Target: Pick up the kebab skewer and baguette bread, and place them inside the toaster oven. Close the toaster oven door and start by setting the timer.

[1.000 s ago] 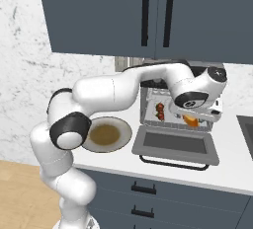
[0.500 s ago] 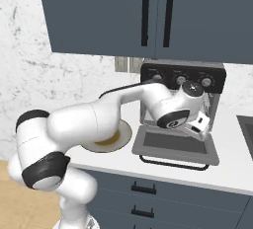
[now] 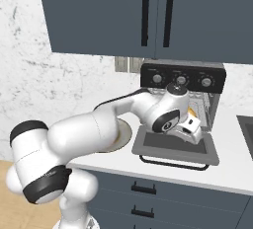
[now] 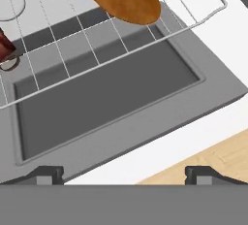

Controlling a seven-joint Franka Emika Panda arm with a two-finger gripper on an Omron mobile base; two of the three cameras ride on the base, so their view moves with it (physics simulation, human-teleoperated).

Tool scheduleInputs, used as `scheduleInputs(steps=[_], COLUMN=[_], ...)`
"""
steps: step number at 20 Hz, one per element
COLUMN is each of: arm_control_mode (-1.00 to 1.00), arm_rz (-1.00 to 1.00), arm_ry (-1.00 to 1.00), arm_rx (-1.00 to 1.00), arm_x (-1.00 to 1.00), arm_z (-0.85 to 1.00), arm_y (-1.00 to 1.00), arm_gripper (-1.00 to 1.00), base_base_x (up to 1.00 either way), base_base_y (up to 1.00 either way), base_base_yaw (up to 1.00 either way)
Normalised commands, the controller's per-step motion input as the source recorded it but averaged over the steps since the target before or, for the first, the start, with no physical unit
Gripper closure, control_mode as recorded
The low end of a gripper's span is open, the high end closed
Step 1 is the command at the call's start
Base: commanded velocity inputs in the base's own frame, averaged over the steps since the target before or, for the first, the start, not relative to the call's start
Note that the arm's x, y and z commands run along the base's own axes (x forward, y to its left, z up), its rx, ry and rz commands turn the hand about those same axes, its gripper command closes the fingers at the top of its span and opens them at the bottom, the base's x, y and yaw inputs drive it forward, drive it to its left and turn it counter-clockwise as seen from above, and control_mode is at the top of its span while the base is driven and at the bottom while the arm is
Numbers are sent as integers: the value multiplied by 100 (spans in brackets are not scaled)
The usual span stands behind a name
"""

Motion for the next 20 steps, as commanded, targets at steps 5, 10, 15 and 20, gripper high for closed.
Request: scheduleInputs(steps=[5,10,15,20], arm_control_mode=[-100,-100,-100,-100], arm_rz=[-7,-10,-7,0], arm_ry=[0,0,0,-1], arm_rx=[1,1,0,0], arm_x=[1,1,26,24], arm_z=[0,-15,-49,-23], arm_y=[-7,-1,0,-6], arm_gripper=[-100,-100,-100,-100], base_base_x=[0,0,0,0], base_base_y=[0,0,0,0], base_base_yaw=[0,0,0,0])
